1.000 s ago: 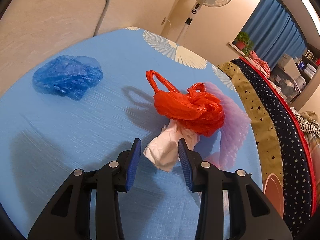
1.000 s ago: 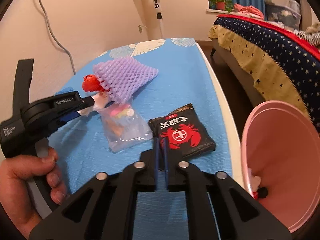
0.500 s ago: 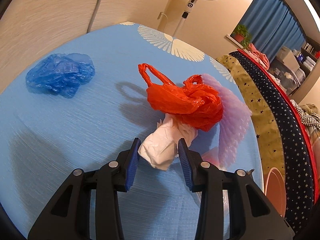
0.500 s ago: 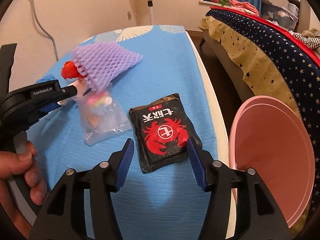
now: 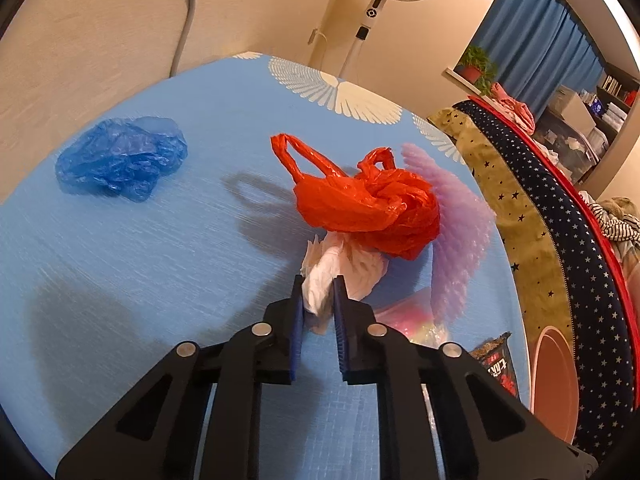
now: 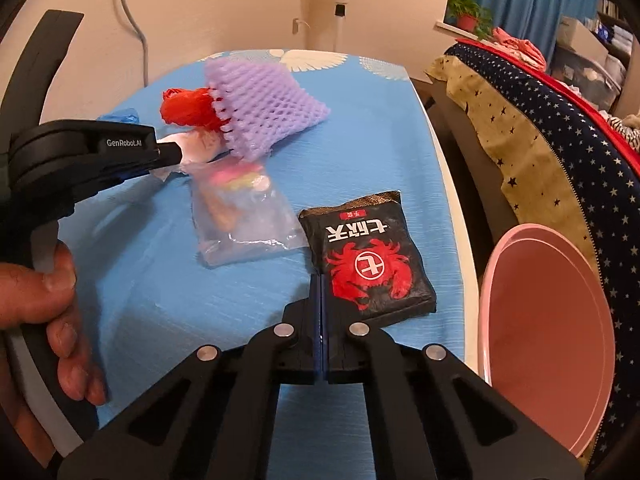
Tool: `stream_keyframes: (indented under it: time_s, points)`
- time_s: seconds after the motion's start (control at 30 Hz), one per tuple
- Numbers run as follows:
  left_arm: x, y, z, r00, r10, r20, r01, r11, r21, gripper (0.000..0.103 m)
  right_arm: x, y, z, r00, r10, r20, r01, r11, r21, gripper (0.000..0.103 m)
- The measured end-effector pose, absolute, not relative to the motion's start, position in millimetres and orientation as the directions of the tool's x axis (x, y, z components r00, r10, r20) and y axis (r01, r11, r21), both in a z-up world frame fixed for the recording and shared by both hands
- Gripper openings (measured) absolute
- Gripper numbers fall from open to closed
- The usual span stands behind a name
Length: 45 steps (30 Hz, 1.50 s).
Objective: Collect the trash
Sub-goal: 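Carry the snack packet and tissue over the pink bin and release both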
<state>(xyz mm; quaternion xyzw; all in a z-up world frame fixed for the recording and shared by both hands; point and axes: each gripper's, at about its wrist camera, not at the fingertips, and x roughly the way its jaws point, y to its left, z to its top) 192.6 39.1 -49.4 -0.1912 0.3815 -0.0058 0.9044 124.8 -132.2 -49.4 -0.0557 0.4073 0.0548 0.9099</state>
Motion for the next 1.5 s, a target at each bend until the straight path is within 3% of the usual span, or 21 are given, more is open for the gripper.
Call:
stream_keyframes:
  time_s: [0.53,0.9,1.5]
  points:
    - [141.8,34.5,-4.8,0.749,-0.059,-0.66,-0.13,0.963,-0.234,0.011,94.8,-142.0,-1.8,0.744,0.148,-0.652,-0.143,0.988,0.061,0.0]
    - [95.6,17.6,18.1,0.775,-0.077,-0.627,-0.054,0.981,-0.187,0.011,63.4,-156.8,26.2,0.789,0.167,-0.591,-0.115,0.985,0.126,0.0]
    - [60.3,-5.9,34.1,0.807,-0.119,-0.578,0.03,0.987,-0.161,0.011,32.6,-185.1,58.1,0.847,0.114,-0.52,-0.072,0.992,0.1,0.0]
